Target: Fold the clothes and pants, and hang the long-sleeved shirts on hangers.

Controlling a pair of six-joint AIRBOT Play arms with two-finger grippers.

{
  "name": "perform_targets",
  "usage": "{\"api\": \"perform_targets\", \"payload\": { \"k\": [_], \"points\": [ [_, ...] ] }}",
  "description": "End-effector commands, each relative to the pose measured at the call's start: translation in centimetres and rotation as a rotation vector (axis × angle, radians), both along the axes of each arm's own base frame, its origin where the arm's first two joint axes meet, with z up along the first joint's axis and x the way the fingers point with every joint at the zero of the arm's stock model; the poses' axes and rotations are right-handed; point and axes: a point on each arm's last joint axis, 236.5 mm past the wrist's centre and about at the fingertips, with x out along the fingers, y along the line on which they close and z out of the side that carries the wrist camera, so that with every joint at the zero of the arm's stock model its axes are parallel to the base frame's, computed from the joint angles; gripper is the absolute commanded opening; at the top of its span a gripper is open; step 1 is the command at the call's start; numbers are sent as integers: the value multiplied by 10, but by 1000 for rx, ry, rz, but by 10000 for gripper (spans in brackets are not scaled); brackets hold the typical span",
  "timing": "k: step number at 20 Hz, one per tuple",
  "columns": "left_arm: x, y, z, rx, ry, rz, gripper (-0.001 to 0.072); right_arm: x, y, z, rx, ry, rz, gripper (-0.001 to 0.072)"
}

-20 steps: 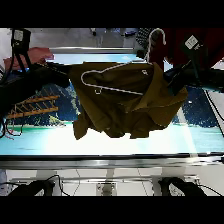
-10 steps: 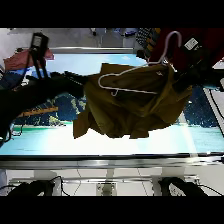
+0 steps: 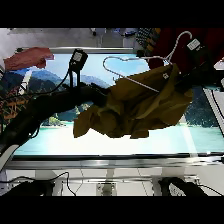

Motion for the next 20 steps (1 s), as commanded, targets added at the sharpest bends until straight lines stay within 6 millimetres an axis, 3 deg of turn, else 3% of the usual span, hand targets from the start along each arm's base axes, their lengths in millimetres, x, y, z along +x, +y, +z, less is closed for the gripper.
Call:
{"api": "perform_targets", "payload": {
  "k": [1,5,7,9,12,14,17,20],
  "points": [
    [35,38,-7,12,1,108,30,-8,-5,-19,-50,61,18,50],
    [79,128,-13,0,58,324,30,-19,18,-28,-127,92,237,50],
    [80,148,-20,-9,116,363,29,-30,33,-34,-94,131,304,50],
    [66,145,-39,37,194,318,30,-36,44,-45,-99,162,344,49],
    [46,134,-74,130,275,254,30,-45,69,-86,-111,231,408,49],
    [33,125,-98,150,329,224,30,-32,76,-109,-92,194,353,50],
    [8,117,-135,195,416,180,30,-1,57,-115,-9,91,151,50],
    [7,117,-142,195,420,187,30,-3,31,-120,-80,118,103,50]
  ]
}}
